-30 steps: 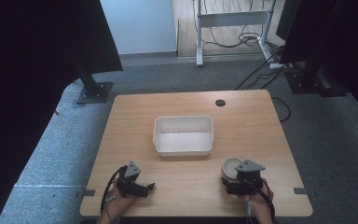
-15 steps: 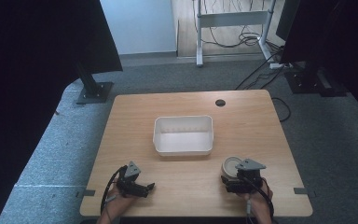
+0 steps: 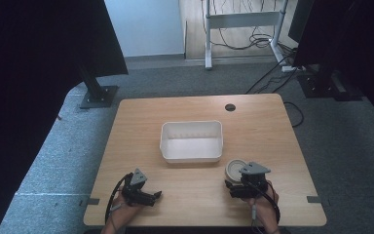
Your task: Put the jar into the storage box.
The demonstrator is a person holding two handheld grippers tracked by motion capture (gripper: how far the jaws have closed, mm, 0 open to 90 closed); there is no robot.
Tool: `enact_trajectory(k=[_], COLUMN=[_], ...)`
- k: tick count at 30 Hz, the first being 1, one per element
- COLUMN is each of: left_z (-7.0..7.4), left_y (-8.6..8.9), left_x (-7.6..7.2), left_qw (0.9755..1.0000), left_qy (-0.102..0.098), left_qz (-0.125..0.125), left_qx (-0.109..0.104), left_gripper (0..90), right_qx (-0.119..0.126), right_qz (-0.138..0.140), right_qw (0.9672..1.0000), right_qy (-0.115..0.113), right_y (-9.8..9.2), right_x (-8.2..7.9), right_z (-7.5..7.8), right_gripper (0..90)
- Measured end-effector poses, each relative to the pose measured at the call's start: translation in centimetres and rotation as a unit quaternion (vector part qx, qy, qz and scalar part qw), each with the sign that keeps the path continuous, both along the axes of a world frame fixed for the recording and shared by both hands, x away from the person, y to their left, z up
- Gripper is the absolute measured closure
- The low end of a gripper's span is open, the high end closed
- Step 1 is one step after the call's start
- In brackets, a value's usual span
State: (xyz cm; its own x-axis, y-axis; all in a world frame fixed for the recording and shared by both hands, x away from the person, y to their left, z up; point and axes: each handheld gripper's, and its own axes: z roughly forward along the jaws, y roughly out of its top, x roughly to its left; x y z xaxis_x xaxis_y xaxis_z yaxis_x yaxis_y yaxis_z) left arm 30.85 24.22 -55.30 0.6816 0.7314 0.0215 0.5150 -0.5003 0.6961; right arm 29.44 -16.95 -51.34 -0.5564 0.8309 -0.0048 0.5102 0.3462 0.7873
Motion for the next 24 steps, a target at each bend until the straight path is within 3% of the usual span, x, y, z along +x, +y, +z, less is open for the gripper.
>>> enact_trajectory(k=[24], left_z=[0.0], left_y=[0.0], left_x=[0.0], left_qw=[1.0000], left_qy=[0.000], left_qz=[0.000], left_qx=[0.000], left_gripper=[0.0], right_qx=[0.006], right_qz=[0.034], right_qw=[0.9994], right_qy=[-0.005], right_y=[3.8], right_x=[2.1], right_z=[1.5], right_gripper=[9.2])
